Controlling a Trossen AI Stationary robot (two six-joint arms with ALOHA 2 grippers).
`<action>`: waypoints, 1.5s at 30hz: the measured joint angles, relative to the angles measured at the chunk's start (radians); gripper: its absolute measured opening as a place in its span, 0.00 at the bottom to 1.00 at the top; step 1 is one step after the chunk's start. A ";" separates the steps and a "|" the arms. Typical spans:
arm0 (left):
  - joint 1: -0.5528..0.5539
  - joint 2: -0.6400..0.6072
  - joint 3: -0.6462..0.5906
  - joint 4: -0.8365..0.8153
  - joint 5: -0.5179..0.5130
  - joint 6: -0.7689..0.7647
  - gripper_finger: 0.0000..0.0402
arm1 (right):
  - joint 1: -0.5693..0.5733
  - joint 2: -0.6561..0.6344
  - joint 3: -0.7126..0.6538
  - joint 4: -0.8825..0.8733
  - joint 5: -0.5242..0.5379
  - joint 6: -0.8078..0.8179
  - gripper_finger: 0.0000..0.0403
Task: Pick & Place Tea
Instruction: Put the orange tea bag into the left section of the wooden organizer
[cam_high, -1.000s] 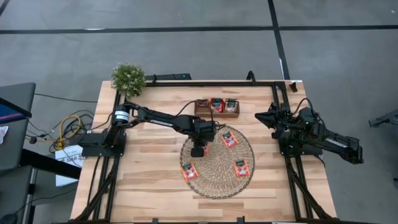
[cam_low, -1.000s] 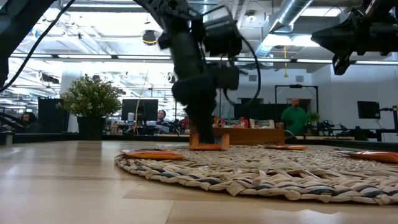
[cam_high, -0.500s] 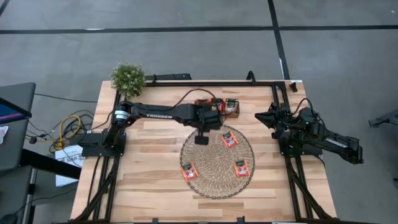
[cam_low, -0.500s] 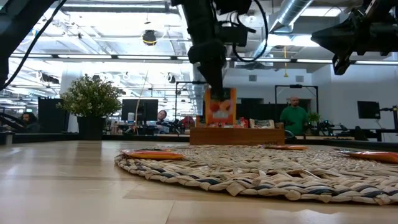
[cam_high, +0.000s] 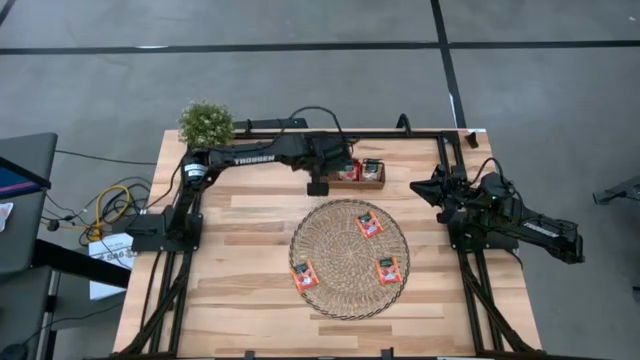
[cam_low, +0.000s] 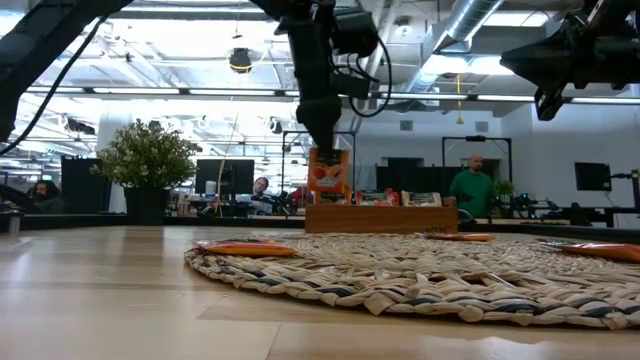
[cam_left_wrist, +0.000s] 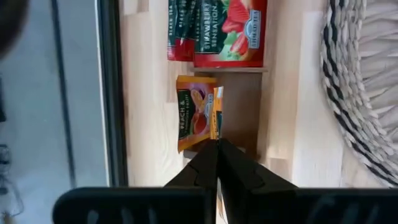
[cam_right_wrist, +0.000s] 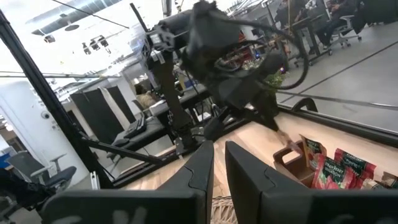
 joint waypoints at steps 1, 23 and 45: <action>0.011 0.000 0.000 0.002 0.016 0.006 0.00 | 0.000 0.000 0.000 0.000 0.000 0.000 0.08; 0.093 0.037 0.000 0.057 0.181 0.032 0.00 | -0.001 0.000 0.000 0.000 0.005 0.000 0.08; 0.151 0.116 0.000 0.098 0.257 0.041 0.00 | -0.002 0.000 0.000 0.001 0.006 0.001 0.08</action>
